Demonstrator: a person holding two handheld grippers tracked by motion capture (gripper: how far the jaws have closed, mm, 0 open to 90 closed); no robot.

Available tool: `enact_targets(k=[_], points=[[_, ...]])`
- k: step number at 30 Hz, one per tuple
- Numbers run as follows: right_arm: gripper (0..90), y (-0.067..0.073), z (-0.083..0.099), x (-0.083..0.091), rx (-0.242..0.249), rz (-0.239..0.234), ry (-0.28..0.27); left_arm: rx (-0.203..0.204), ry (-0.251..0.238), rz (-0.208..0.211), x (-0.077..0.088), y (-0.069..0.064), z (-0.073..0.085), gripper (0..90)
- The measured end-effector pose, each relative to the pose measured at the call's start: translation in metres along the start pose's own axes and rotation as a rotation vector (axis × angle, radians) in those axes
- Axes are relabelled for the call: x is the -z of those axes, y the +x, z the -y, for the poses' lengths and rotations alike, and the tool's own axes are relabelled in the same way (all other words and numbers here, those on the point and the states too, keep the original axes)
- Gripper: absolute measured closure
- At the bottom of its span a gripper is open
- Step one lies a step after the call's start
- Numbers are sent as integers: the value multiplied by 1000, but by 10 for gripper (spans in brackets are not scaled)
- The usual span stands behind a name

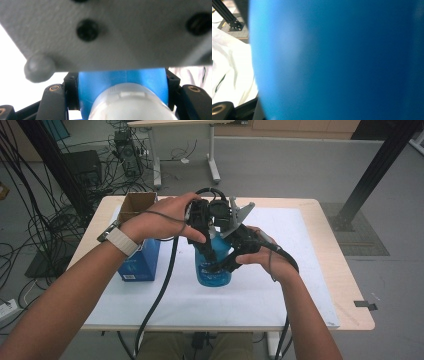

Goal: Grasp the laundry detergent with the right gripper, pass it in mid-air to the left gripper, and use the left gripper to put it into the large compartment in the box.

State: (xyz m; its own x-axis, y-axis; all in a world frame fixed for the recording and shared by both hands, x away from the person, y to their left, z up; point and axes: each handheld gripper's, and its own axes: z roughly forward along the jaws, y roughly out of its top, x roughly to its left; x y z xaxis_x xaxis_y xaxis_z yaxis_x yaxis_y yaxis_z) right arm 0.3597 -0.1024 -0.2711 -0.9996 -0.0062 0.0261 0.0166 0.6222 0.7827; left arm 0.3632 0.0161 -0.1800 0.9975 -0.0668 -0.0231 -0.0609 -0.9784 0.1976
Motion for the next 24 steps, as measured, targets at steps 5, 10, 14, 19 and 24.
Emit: enact_targets(k=[5, 10, 14, 19, 24], points=[[191, 2, 11, 7, -57, 8, 30, 17, 5, -30, 5, -1, 4, 379], [130, 5, 27, 29, -129, 22, 46, 35, 22, -42, 10, 0, 10, 378], [76, 8, 36, 43, -185, 41, 134, 59, 22, -51, 13, 1, 14, 378], [58, 11, 39, 57, -185, 92, 280, 104, 25, -70, 17, 1, 18, 377], [48, 11, 41, 72, -196, 148, 364, 165, 22, -95, 22, 4, 20, 377]])
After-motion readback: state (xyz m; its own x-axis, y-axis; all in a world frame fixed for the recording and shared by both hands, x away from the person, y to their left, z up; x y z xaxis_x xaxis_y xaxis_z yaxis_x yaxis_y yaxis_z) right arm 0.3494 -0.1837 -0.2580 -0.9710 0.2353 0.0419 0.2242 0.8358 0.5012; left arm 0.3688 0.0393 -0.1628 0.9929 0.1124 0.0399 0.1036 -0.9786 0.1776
